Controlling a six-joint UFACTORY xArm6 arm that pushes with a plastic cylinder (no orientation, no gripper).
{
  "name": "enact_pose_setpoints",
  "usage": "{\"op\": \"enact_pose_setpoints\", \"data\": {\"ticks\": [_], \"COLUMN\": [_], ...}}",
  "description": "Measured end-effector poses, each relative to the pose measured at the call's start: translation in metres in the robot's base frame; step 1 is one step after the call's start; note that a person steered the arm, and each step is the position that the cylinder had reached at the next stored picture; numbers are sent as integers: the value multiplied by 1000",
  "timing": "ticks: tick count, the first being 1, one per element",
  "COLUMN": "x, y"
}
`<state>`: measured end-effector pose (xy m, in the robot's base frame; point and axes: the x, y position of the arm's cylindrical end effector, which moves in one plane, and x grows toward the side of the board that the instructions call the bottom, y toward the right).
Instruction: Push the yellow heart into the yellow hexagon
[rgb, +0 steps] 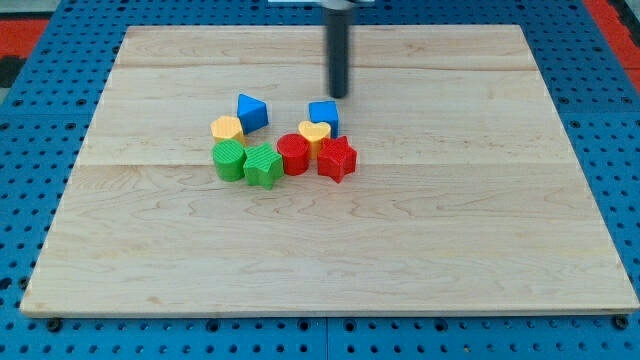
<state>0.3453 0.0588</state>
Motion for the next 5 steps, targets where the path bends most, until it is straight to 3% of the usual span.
{"op": "enact_pose_setpoints", "data": {"ticks": [1, 2, 4, 5], "x": [50, 51, 47, 28], "y": [18, -40, -100, -85]}}
